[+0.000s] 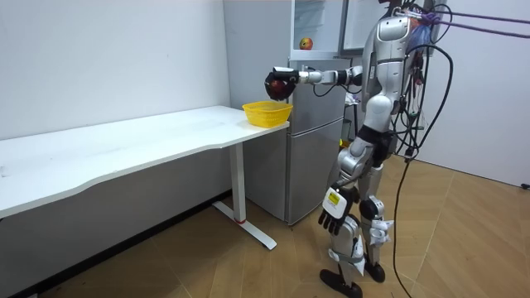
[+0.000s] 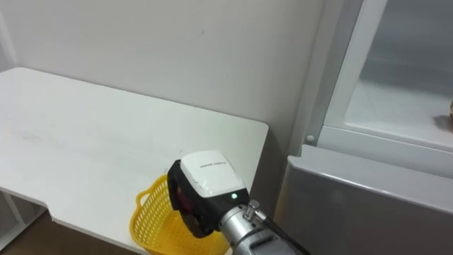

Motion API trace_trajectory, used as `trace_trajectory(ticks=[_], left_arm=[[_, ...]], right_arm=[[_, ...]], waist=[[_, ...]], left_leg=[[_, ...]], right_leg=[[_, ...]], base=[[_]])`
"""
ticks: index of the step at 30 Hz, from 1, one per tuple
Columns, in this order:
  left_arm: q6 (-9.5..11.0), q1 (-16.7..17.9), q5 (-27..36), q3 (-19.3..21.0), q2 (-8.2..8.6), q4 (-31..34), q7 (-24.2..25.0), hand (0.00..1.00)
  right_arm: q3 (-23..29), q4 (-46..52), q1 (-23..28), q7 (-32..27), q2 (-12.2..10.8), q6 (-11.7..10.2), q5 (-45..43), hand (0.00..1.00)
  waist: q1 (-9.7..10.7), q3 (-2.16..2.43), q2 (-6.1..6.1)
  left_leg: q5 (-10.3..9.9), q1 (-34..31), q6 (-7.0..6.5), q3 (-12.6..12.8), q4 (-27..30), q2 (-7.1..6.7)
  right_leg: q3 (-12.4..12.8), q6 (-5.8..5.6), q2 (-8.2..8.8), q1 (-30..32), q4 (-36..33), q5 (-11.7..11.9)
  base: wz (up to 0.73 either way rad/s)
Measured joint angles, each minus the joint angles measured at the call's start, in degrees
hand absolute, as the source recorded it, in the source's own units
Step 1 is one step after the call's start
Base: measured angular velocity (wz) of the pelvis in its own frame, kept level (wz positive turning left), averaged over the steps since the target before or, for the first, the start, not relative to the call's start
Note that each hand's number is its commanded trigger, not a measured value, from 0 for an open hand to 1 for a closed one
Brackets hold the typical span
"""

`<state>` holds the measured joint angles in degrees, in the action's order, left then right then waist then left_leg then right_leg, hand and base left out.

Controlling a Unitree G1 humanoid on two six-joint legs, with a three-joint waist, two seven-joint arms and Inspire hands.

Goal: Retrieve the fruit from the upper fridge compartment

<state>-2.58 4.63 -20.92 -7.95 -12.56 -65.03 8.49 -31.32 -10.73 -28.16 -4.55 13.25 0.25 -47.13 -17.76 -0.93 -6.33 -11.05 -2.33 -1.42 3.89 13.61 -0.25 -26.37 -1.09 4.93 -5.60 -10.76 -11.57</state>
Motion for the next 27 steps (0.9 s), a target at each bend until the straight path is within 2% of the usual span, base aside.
trace_trajectory(ticks=[9,13,15,16,27], left_arm=[[0.00,-0.18,0.01,-0.12,0.01,0.02,-0.13,0.00],[-0.05,-0.16,0.01,-0.09,-0.03,-0.15,-0.15,0.00],[-0.05,-0.16,0.01,-0.08,-0.04,-0.26,-0.17,0.00],[-0.05,-0.17,0.02,-0.08,-0.05,-0.52,-0.16,0.00],[-0.14,-0.18,0.05,-0.02,-0.07,-1.93,-0.39,0.00]], right_arm=[[-0.12,-2.07,0.00,1.03,-0.05,0.13,-0.21,1.00],[-1.18,-4.60,0.01,1.66,-0.05,0.86,-0.41,1.00],[-1.23,-4.81,0.01,1.78,-0.06,0.89,-0.47,0.15],[-1.23,-4.81,0.02,1.78,-0.06,0.89,-0.51,0.00],[-1.25,-4.81,0.02,1.65,-0.07,0.71,-0.53,0.00]], waist=[[0.04,-0.37,-0.36],[0.05,-0.42,-0.37],[0.03,-0.43,-0.35],[0.02,-0.43,-0.35],[-0.07,-0.37,-0.43]], left_leg=[[0.14,-0.05,-0.26,-0.09,-0.12,-0.42],[0.13,-0.20,-0.33,-0.16,-0.35,-0.48],[0.13,-0.38,-0.33,-0.18,-0.32,-0.47],[0.14,-0.41,-0.34,-0.18,-0.32,-0.47],[0.17,-0.51,-0.37,-0.12,-0.33,-0.47]], right_leg=[[0.18,-0.13,0.08,-0.02,0.00,-0.08],[0.16,-0.13,0.14,0.01,-0.01,-0.08],[0.15,-0.14,0.14,0.15,0.00,-0.09],[0.14,-0.15,0.13,0.19,0.00,-0.09],[-0.49,-0.15,0.15,0.46,0.00,-0.09]], base=[[0.00],[0.00],[0.00],[0.00],[0.00]])
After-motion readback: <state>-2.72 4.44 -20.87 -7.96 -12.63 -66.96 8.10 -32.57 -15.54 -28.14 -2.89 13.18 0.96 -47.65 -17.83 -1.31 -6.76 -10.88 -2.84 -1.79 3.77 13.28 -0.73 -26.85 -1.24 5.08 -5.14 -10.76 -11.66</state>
